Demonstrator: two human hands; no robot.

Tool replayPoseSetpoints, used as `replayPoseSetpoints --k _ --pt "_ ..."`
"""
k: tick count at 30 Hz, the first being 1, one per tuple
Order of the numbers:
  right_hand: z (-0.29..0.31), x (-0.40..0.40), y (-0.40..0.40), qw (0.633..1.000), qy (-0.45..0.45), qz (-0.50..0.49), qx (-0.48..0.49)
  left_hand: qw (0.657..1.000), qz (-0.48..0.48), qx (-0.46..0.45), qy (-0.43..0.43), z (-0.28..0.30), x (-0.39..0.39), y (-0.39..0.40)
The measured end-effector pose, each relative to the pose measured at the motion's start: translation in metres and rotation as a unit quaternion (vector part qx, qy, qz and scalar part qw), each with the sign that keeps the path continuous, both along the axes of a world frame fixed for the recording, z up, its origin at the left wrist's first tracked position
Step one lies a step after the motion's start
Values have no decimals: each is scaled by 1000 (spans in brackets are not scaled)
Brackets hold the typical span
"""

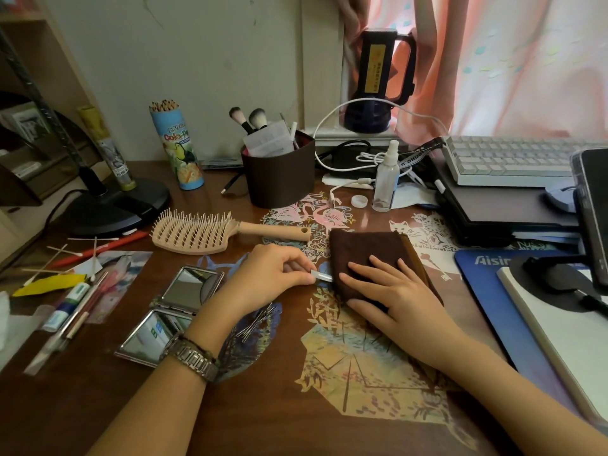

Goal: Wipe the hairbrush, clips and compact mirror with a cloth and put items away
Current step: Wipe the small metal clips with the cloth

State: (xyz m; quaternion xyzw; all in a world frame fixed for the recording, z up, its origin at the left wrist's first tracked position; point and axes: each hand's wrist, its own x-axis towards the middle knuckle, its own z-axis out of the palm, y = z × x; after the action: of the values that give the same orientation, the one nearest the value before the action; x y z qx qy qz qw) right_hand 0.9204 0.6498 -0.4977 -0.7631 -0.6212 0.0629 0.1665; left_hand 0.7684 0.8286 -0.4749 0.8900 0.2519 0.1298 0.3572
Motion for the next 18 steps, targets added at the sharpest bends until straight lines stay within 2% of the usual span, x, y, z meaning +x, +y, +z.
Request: replayPoseSetpoints --k 5,11,18 --pt "1 -6 3 1000 18 -3 13 1000 -23 0 -15 -2 9 -7" --pt "-2 -8 7 1000 -5 -2 17 999 -29 4 -23 -4 11 -8" --pt "3 -6 3 1000 -6 -2 -20 998 -57 0 -16 -3 7 -3"
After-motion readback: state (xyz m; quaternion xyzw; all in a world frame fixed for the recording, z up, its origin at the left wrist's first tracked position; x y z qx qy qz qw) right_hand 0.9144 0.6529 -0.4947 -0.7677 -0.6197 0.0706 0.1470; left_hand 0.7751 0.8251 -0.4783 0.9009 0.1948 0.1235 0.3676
